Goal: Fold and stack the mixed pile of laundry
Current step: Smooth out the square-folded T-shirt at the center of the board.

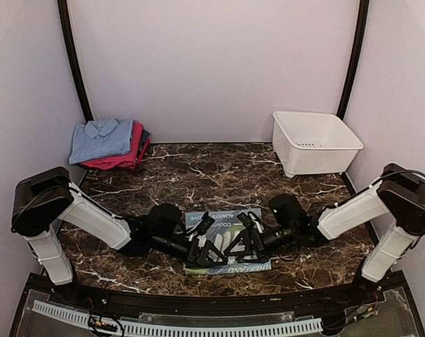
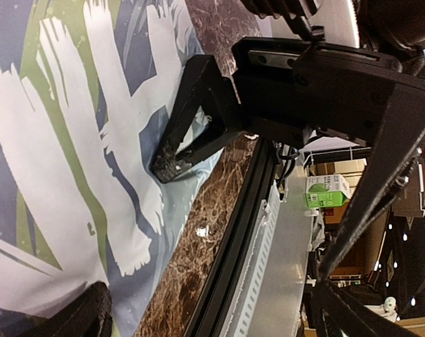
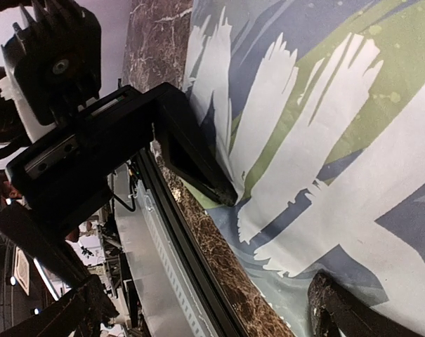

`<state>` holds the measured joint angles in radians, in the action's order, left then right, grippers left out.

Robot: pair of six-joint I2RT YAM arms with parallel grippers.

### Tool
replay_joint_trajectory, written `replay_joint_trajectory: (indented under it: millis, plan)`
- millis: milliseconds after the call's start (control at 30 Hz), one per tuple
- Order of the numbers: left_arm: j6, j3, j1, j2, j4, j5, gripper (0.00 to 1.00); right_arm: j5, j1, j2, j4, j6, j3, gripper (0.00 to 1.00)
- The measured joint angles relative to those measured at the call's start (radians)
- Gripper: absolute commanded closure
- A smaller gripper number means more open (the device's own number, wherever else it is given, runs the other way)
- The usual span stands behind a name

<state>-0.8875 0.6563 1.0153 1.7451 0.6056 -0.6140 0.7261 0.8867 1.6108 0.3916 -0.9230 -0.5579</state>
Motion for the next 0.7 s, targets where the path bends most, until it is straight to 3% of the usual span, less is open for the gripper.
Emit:
replay_joint_trajectory:
  millis: [167,300,500,700]
  plan:
    - [-0.06,-0.102,-0.026,0.051,0.266,-0.034,0.01,0.055,-0.023,0.061,0.243,-0.037,0.083,0.03]
    - [-0.08,-0.164,-0.038,0.042,0.355,-0.036,0.01,0.058,-0.034,0.049,0.309,-0.053,0.125,0.02]
    - [-0.035,-0.158,-0.089,-0.073,0.171,-0.019,0.01,0.027,-0.118,-0.133,0.041,0.018,0.099,0.01]
    - [0.047,0.046,-0.148,-0.113,-0.071,-0.004,0.01,0.026,-0.219,-0.166,-0.119,0.122,-0.079,0.01]
